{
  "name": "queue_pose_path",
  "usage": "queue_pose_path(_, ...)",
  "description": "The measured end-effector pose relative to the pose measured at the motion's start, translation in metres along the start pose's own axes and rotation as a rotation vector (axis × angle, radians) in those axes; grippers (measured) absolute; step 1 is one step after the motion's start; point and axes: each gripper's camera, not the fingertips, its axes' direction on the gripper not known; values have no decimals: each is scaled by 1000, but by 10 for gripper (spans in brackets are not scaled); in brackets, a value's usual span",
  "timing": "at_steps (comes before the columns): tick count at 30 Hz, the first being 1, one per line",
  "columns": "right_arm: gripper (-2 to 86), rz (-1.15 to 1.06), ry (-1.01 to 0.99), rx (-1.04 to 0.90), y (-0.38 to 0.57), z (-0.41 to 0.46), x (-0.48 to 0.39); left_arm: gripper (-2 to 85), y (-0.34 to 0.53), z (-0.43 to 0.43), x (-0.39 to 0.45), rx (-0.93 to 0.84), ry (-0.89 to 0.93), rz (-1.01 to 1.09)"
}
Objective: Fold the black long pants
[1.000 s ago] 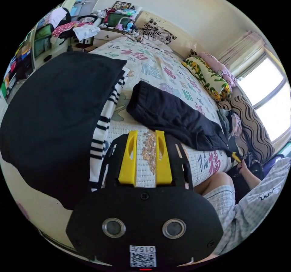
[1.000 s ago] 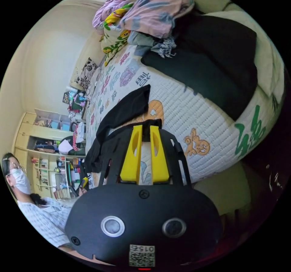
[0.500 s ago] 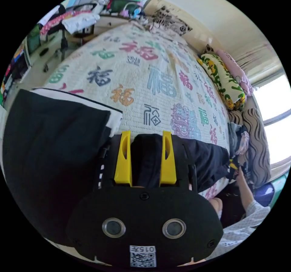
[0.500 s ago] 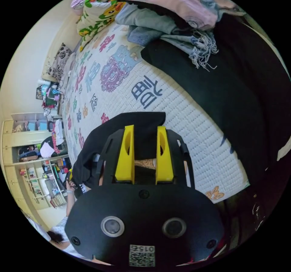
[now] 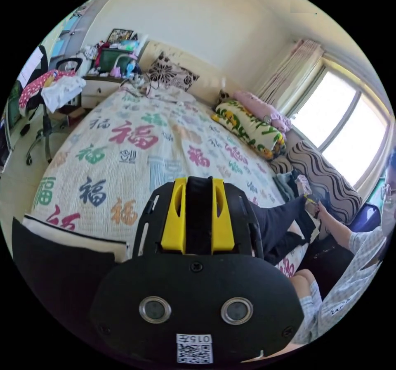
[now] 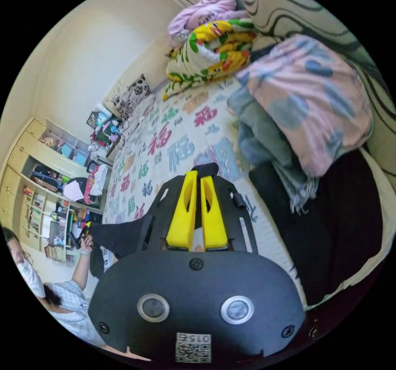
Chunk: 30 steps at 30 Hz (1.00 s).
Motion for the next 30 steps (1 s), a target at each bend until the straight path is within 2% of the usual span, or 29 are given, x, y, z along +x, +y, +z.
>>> queue_pose_path(3, -2, 18, 41, 7, -10, 3, -13, 86, -5, 20, -13, -47, -31, -76)
queue_pose_path(5, -2, 17, 26, -35, -1, 4, -16, 41, 5, 30, -23, -124, -45, -72)
queue_pose_path(9, -2, 1, -109, -14, 32, -20, -13, 15, 30, 5, -23, -50, 21, -35)
queue_pose_path(12, -2, 29, -125, -11, 56, -43, -1, 49, 36, 5, -30, -111, -51, -36)
queue_pose_path(13, -2, 57, -137, -20, 63, -49, 5, 103, 32, 12, -38, -128, -83, -72)
queue_pose_path(14, -2, 76, -152, -17, 68, -54, 8, 141, 28, 25, -47, -147, -60, -133)
queue_pose_path(17, -2, 76, -138, -22, 75, -61, 3, 160, 19, 72, -63, -217, 53, -244)
queue_pose_path(19, -2, 68, -121, -37, 75, -65, -2, 132, 16, 94, -60, -242, 88, -256)
queue_pose_path(20, -2, 58, -123, -48, 75, -68, -6, 53, 14, 98, -52, -244, 103, -239)
queue_pose_path(21, -2, 50, -123, -52, 75, -71, -8, 14, 14, 96, -47, -222, 95, -229)
queue_pose_path(24, -3, -5, -121, -58, 82, -90, -19, -2, 21, 66, -14, -151, 141, -68)
queue_pose_path(26, -2, -16, -162, -37, 101, -113, -21, -6, 53, 21, 4, -115, 159, 7)
queue_pose_path(30, -1, 28, -146, -25, 152, -144, -8, -7, 139, -63, 16, -69, 152, 27)
